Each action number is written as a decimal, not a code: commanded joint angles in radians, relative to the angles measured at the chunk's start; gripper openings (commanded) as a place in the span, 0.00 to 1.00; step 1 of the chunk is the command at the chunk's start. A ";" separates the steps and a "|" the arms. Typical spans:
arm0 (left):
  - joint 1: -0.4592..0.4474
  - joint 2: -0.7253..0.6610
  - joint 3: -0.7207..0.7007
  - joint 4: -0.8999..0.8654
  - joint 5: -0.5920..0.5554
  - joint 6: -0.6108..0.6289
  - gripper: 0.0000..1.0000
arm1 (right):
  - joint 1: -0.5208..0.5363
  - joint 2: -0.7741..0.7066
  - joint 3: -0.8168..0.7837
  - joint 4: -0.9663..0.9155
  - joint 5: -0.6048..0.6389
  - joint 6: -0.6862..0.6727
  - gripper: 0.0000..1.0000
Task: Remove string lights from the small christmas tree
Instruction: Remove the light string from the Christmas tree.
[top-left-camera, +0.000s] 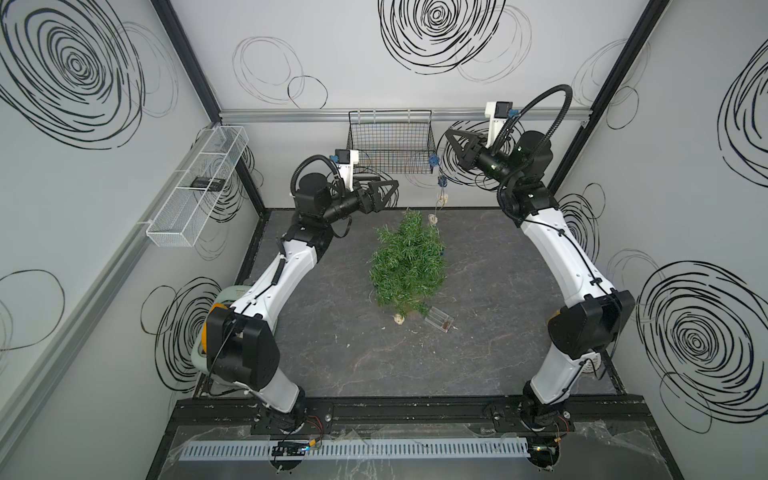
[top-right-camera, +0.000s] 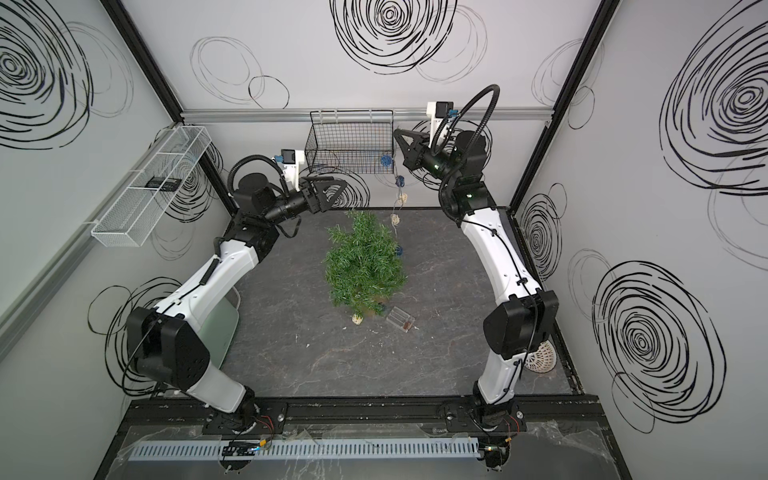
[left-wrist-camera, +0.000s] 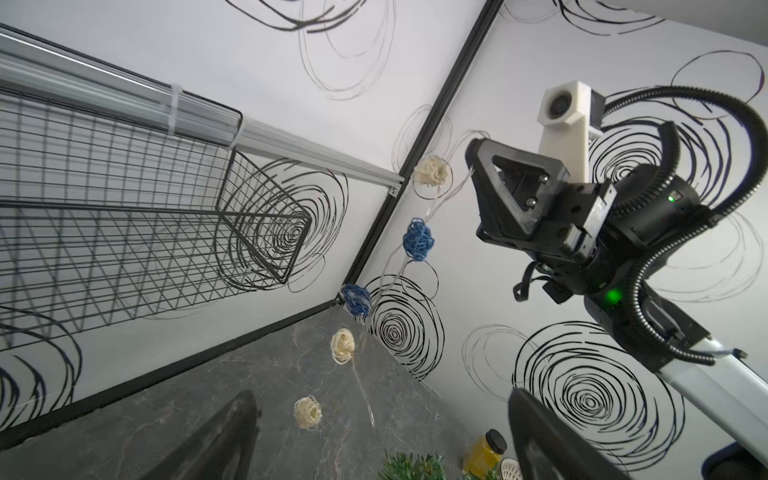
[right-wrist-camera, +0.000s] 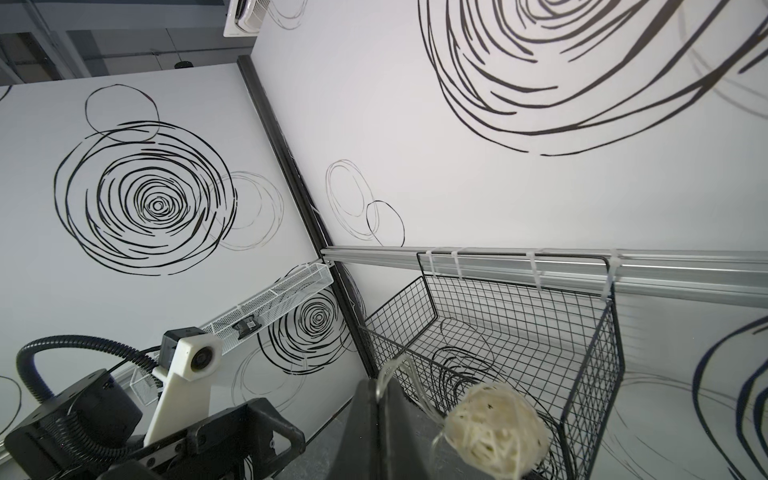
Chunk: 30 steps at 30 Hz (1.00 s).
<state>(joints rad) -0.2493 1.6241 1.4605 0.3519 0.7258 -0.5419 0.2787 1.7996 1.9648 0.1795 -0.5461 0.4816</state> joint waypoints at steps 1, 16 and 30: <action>-0.015 0.038 0.046 0.070 0.063 0.026 0.96 | -0.010 0.031 0.094 -0.004 -0.018 -0.012 0.00; -0.004 0.062 -0.010 0.171 0.079 -0.020 0.96 | -0.103 0.248 0.565 -0.015 -0.083 0.156 0.00; -0.034 0.146 0.077 0.102 0.130 0.049 0.96 | -0.067 0.340 0.574 0.016 -0.160 0.180 0.00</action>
<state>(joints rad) -0.2691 1.7515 1.4857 0.4416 0.8234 -0.5316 0.2020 2.1361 2.5237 0.1646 -0.6727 0.6472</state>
